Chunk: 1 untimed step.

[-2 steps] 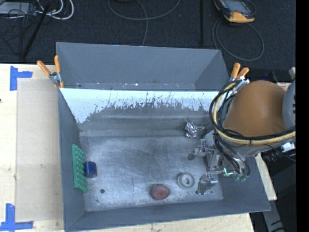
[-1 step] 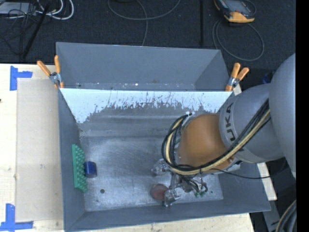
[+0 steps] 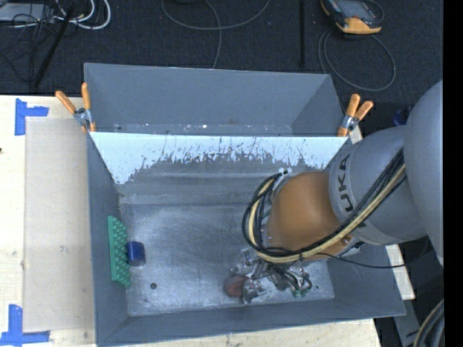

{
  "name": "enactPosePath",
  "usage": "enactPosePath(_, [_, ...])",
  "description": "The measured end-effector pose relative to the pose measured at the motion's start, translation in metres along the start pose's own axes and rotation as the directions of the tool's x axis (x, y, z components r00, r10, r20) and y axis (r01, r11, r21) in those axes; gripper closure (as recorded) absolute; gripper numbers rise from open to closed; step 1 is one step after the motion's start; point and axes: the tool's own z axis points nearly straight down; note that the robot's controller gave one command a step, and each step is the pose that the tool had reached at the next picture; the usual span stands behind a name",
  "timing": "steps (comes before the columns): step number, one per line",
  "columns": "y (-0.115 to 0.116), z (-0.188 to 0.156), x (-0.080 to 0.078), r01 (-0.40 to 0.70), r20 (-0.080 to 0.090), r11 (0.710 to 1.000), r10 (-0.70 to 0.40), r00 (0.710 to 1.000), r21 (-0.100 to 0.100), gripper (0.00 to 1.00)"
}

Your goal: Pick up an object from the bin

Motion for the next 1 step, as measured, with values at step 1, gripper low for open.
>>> enactPosePath(1, [-0.0046,-0.1666,0.0031,0.163,-0.001,0.987,-0.163,0.987,0.000,1.00])
